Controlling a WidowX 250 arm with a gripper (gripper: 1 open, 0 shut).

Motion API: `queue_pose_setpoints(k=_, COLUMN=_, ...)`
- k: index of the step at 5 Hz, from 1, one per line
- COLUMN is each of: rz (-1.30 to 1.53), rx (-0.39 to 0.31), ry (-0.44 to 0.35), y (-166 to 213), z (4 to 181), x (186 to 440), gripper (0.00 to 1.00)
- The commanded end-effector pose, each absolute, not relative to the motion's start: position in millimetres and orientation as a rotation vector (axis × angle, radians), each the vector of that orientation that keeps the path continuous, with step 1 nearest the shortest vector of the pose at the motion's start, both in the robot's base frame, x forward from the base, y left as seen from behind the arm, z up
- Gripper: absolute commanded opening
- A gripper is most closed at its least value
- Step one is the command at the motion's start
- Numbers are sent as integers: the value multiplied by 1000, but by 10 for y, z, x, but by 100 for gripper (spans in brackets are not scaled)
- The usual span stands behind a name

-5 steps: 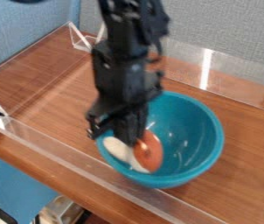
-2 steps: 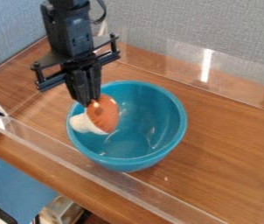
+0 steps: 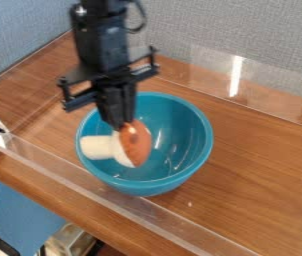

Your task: Remove the mushroom from inside the blue bowl and put it on the table

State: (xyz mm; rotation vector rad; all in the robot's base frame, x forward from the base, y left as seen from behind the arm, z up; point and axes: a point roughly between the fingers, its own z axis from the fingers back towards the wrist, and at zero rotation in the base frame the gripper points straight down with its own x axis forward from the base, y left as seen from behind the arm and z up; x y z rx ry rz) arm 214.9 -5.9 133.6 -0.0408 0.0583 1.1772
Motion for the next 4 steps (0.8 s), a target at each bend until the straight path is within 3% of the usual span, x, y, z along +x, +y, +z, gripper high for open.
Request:
queue_pose_setpoints(k=1, rz=1140, rx=-59, ry=38, y=-238, z=1376, x=2190, gripper=0)
queue_pose_setpoints(k=4, rz=1121, rx=-106, ry=65, y=-266, z=1506, x=2180, gripper=0)
